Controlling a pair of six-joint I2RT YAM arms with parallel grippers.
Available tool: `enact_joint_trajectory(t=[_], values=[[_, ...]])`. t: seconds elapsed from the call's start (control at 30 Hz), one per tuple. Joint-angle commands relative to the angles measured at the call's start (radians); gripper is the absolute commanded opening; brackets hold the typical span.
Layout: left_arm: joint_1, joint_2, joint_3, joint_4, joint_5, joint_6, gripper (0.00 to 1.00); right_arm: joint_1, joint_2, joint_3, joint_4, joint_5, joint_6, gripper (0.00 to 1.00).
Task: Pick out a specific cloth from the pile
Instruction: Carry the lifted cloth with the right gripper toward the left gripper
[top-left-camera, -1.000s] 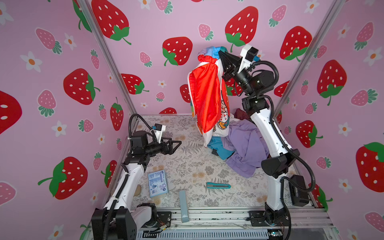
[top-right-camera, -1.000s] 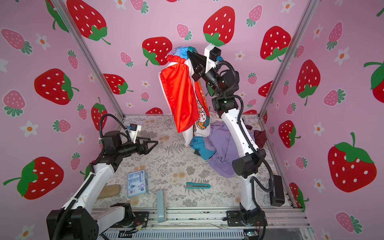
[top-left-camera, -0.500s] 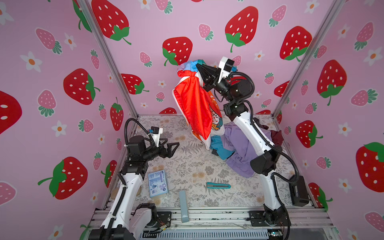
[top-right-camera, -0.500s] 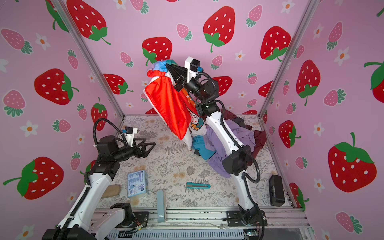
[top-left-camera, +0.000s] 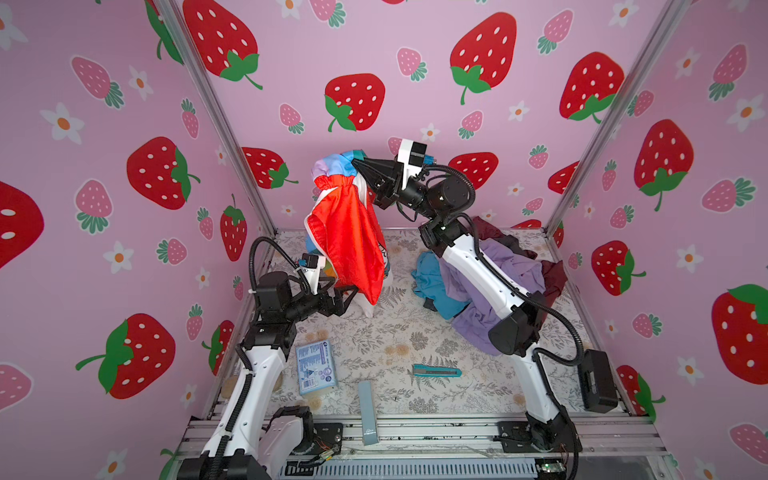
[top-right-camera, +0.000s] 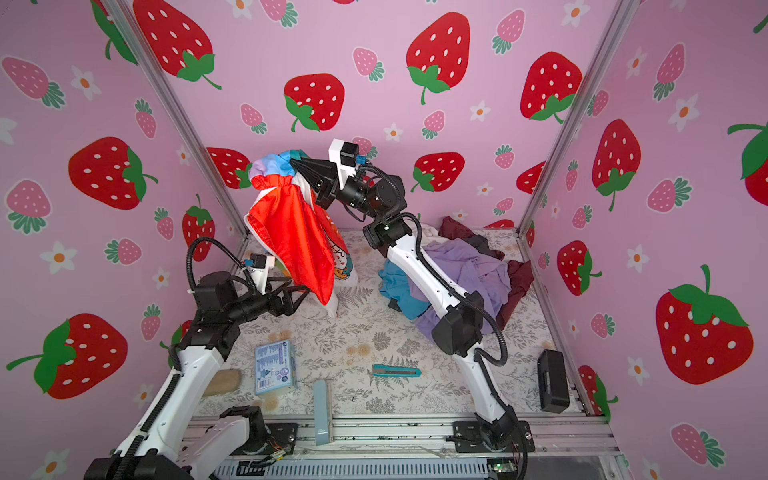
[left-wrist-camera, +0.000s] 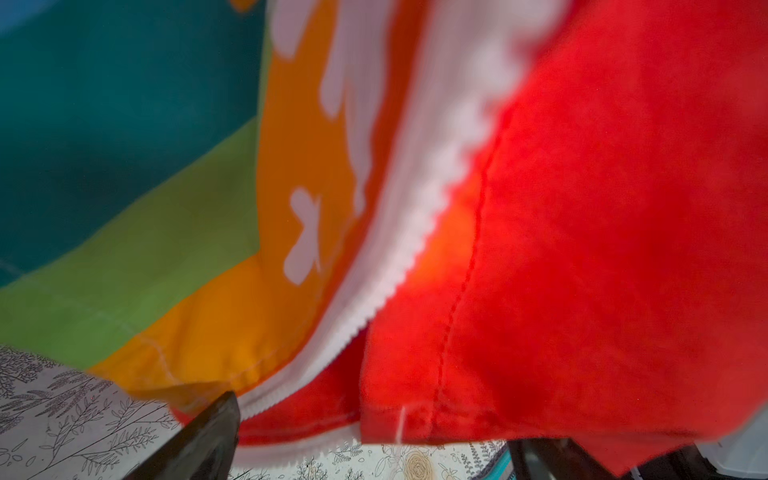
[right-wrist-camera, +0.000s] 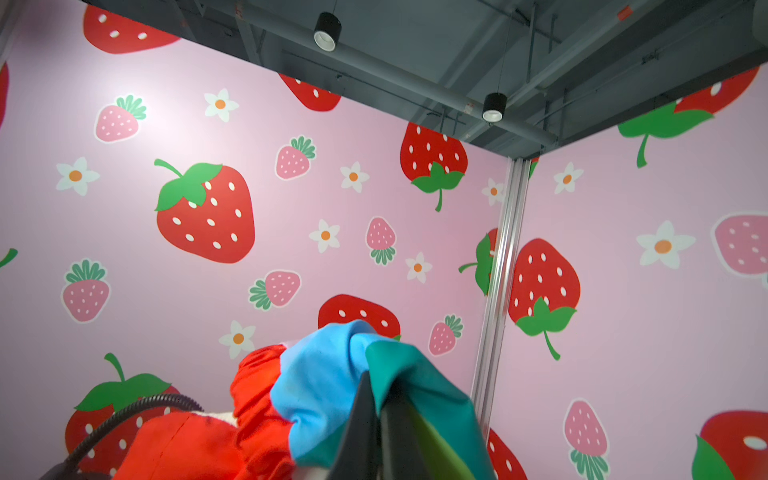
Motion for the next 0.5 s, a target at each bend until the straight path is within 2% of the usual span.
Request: enact_joint_trajectory(t=[0.0, 0.2, 0.37, 0.47], values=[[0.004, -0.015, -0.009, -0.001, -0.007, 0.027, 0.99, -0.034, -0.005, -0.077, -0.064, -0.028, 0.073, 0.0], [0.003, -0.016, -0.017, 0.018, -0.004, 0.018, 0.99, -0.065, 0.015, -0.255, -0.233, -0.101, 0.133, 0.0], [0.003, -0.012, -0.016, 0.021, 0.004, 0.012, 0.99, -0.065, 0.011, -0.441, -0.295, -0.087, 0.124, 0.0], [0.003, -0.012, -0.016, 0.026, 0.004, 0.009, 0.99, -0.063, 0.027, -0.489, -0.338, -0.103, 0.138, 0.0]])
